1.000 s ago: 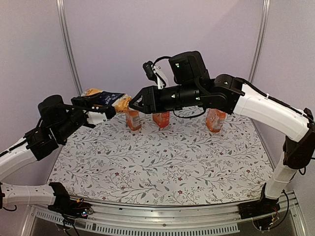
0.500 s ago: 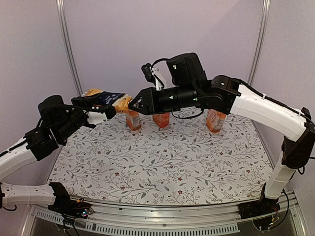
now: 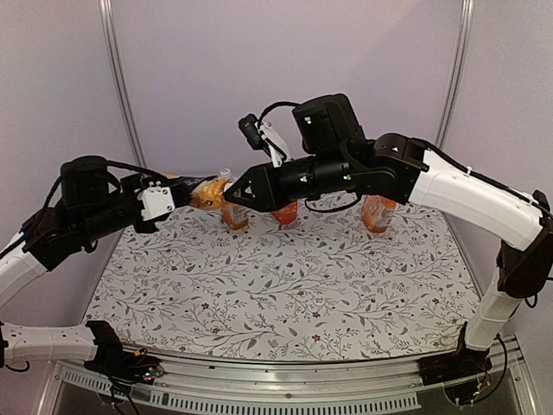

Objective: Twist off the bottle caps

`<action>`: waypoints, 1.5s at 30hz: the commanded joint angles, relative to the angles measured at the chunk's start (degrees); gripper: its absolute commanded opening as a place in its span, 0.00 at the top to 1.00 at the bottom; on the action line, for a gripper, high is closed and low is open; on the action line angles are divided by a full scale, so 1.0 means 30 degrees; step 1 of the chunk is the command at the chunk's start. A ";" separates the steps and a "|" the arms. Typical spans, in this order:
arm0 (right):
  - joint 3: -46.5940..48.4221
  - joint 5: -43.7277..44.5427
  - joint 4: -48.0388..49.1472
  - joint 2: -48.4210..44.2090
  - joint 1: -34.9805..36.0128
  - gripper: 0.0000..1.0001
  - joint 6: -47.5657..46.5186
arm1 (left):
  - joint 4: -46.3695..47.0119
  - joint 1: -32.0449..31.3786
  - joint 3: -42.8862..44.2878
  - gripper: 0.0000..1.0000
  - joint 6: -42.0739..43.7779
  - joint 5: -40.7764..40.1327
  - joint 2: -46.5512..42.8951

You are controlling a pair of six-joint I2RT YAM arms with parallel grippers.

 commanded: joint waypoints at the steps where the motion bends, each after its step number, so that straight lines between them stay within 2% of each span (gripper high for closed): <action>1: -0.0957 -0.0348 -0.1997 -0.1198 0.2123 1.00 -0.9826 | -0.6458 -0.0415 0.1340 0.97 -0.6523 0.7714 0.0102; 4: -0.1877 0.0488 -0.2550 -0.2294 0.2900 1.00 -1.3724 | -0.7684 -0.0422 0.1520 0.97 -0.8025 1.0276 0.0083; 9: -0.1288 0.2964 -0.5755 -0.2457 0.4267 1.00 -1.9776 | -0.8619 -0.0444 0.2043 0.97 -1.1462 1.3599 0.0397; 13: -0.0721 0.3301 -0.6691 -0.2441 0.4336 1.00 -2.1585 | -0.8779 -0.0444 0.1638 0.97 -1.2871 1.5435 0.0370; 19: -0.0606 0.3542 -0.6564 -0.2398 0.4338 1.00 -2.2004 | -0.7884 -0.0415 0.1462 0.99 -1.2963 1.4098 0.0253; 20: -0.0726 0.3556 -0.6425 -0.2412 0.4328 0.97 -2.1874 | -0.7739 -0.0415 0.1461 0.99 -1.2881 1.3836 0.0233; 21: -0.0887 0.3565 -0.6232 -0.2469 0.4342 0.85 -2.1762 | -0.7673 -0.0415 0.1461 0.99 -1.2802 1.3649 0.0215; 22: -0.0992 0.4086 -0.5988 -0.2538 0.4329 0.67 -2.1499 | -0.7654 -0.0415 0.1483 0.99 -1.2715 1.3538 0.0202; 25: -0.1211 0.5564 -0.4847 -0.2751 0.4329 0.16 -1.9978 | -0.7635 -0.0415 0.1412 0.99 -1.2653 1.3213 0.0115; 27: -0.1333 0.6686 -0.3831 -0.3055 0.4287 0.02 -1.8313 | -0.7389 -0.0415 0.1234 0.99 -1.2586 1.2591 0.0012; 31: -0.1678 0.5511 -0.2426 -0.3769 0.3387 0.01 -1.4319 | -0.5664 -0.0415 0.0586 0.98 -1.1883 0.9236 -0.0187; 34: -0.1329 0.4931 -0.1442 -0.3477 0.1889 0.01 -0.7806 | -0.3313 -0.0443 0.0041 0.91 -1.0379 0.4733 -0.0180; 35: -0.1124 0.4689 -0.1342 -0.3238 0.1422 0.03 -0.4191 | -0.2308 -0.0444 -0.0251 0.90 -0.9655 0.3591 -0.0126; 37: -0.0784 0.3920 -0.1119 -0.2518 0.1022 0.06 -0.0708 | -0.0045 -0.0455 -0.1015 0.90 -0.7740 0.0101 -0.0107; 39: -0.0481 0.4201 -0.1064 -0.1954 0.0957 0.05 0.1531 | 0.2067 -0.0495 -0.1850 0.91 -0.5304 -0.1818 -0.0131; 42: -0.0385 0.3894 -0.0585 -0.1324 0.0474 0.06 0.4144 | 0.3650 -0.0738 -0.2381 0.91 -0.3402 -0.2803 -0.0190; 45: -0.0220 0.2915 0.0275 -0.0884 -0.0106 0.12 0.5196 | 0.4037 -0.0979 -0.2462 0.91 -0.2843 -0.3061 -0.0133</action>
